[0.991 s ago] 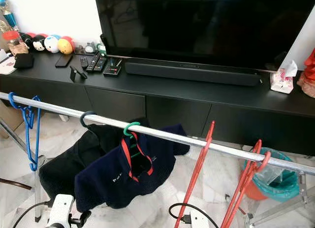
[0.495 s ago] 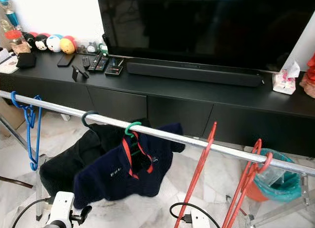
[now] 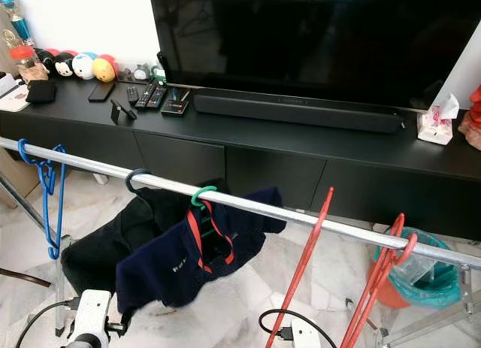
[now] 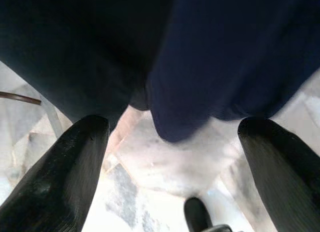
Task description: Hang hanger
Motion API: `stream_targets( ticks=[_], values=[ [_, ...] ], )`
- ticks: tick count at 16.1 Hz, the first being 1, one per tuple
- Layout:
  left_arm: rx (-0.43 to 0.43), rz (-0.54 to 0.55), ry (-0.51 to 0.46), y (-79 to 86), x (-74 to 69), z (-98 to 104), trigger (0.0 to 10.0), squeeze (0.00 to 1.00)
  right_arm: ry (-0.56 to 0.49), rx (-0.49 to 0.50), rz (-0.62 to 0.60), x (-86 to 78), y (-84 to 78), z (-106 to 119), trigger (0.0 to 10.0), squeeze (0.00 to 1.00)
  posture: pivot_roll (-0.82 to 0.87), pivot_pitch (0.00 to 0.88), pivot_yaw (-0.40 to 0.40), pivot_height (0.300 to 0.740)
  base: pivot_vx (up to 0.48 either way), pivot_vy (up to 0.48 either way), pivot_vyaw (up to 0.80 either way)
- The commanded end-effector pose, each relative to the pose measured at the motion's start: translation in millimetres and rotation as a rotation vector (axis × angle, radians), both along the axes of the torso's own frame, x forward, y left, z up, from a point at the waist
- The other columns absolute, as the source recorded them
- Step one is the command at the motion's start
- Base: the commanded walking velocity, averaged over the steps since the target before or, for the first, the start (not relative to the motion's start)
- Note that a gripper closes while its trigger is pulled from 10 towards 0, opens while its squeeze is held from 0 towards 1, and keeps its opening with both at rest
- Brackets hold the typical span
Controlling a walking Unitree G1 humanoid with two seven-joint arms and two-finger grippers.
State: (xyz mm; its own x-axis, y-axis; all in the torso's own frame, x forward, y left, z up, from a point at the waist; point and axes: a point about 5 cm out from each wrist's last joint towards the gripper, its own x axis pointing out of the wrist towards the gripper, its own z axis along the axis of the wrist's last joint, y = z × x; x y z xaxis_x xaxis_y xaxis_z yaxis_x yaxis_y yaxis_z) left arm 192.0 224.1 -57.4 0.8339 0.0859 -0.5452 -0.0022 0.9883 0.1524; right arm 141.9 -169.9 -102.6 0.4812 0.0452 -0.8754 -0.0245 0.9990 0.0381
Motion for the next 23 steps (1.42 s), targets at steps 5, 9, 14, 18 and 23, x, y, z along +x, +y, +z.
stream_targets(
  ticks=[5, 9, 14, 18, 23],
  values=[
    [0.075, -0.061, -0.444, 28.1, -14.9, 82.8, 10.0, 0.00, 0.010, -0.004, 0.004, -2.0, -1.3, -0.7, 10.0, 0.00, -0.14, 0.000, -0.014, 0.740, 0.000, 0.000, 0.00],
    [0.098, -0.043, -0.507, 27.6, -21.5, 106.7, 10.0, 0.00, 0.011, -0.005, 0.007, -1.9, -2.4, -0.6, 10.0, 0.00, -0.13, 0.000, -0.018, 0.740, 0.000, 0.000, 0.00],
    [0.126, -0.352, -0.489, 8.0, 9.4, 157.6, 10.0, 0.00, 0.006, -0.005, 0.013, 1.2, -3.2, 0.5, 10.0, 0.00, -0.12, 0.000, -0.026, 0.740, 0.000, 0.000, 0.00],
    [0.059, -0.488, -0.423, 3.9, 43.1, 163.6, 10.0, 0.00, 0.003, -0.001, 0.011, 3.1, -3.1, 1.2, 10.0, 0.00, -0.12, 0.000, -0.027, 0.740, 0.000, 0.000, 0.00],
    [-0.096, -0.634, -0.386, -16.9, 71.3, 177.1, 10.0, 0.00, 0.000, -0.002, 0.014, 4.2, -3.8, 1.7, 10.0, 0.00, -0.12, 0.000, -0.033, 0.740, 0.000, 0.000, 0.00]
  ],
)
